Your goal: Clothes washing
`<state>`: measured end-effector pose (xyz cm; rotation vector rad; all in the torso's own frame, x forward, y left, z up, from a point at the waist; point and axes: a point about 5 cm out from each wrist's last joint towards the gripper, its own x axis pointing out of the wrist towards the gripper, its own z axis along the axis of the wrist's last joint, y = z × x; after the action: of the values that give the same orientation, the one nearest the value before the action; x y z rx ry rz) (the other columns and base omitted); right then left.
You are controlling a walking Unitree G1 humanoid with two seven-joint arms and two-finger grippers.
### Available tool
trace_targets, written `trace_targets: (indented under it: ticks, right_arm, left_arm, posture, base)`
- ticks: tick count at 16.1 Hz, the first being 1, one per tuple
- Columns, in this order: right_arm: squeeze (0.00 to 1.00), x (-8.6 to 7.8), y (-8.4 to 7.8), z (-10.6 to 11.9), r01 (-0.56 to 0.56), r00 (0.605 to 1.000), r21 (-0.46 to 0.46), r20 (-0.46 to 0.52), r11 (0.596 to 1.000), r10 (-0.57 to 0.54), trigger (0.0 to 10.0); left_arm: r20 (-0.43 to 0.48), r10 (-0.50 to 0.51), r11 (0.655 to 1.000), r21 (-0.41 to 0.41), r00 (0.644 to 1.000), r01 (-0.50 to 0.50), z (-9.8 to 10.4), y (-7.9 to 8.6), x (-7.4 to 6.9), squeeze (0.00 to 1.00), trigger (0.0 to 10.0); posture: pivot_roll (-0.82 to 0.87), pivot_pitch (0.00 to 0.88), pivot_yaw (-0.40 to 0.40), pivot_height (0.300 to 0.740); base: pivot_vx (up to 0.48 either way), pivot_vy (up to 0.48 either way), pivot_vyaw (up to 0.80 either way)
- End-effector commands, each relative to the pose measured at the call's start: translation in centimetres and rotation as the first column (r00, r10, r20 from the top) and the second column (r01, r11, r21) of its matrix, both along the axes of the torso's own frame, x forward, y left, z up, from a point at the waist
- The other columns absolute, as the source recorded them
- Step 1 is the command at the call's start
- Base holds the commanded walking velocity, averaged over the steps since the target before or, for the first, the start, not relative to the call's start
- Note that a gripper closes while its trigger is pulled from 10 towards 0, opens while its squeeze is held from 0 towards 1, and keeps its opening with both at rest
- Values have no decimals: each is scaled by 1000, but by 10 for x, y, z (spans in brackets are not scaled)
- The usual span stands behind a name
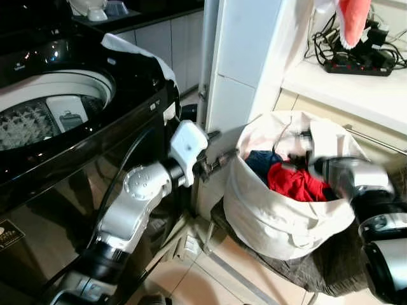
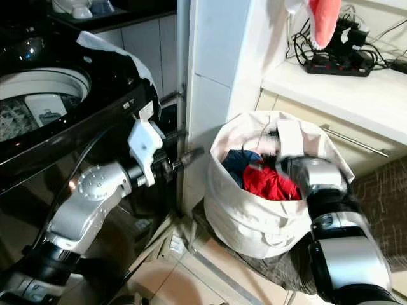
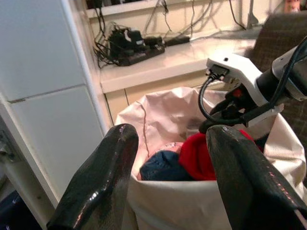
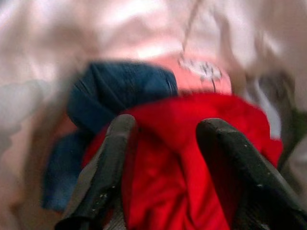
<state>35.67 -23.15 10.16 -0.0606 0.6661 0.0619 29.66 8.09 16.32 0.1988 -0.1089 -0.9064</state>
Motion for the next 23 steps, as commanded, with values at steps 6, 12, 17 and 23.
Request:
trace_targets:
  ticks: [6, 12, 17, 23]
  right_arm:
    - [1000, 4, 3, -10, -49, 997, -53, 50, 997, 51, 10000]
    - [918, -2, 5, -25, -26, 998, -55, 59, 998, 29, 10000]
    - [0, -20, 5, -52, -45, 998, -93, -44, 995, 41, 6941]
    - [0, -22, 2, -54, -44, 998, -82, -51, 996, 40, 0]
  left_arm:
    - [-56, 89, 996, -15, 994, -90, -4, 1, -10, 0, 10000]
    - [-65, 20, 999, -48, 998, -24, 0, -3, -26, 0, 10000]
    - [-107, -110, 994, 16, 988, 112, -8, -6, -47, 0, 10000]
    - [-169, -224, 970, 61, 960, 237, -13, -5, -60, 0, 10000]
  posture:
    - [44, 0, -46, 740]
    - [72, 0, -55, 740]
    - [76, 0, -52, 740]
    - [70, 0, -49, 740]
  base:
    - [0, 0, 0]
    - [0, 0, 0]
    - [0, 0, 0]
    - [0, 0, 0]
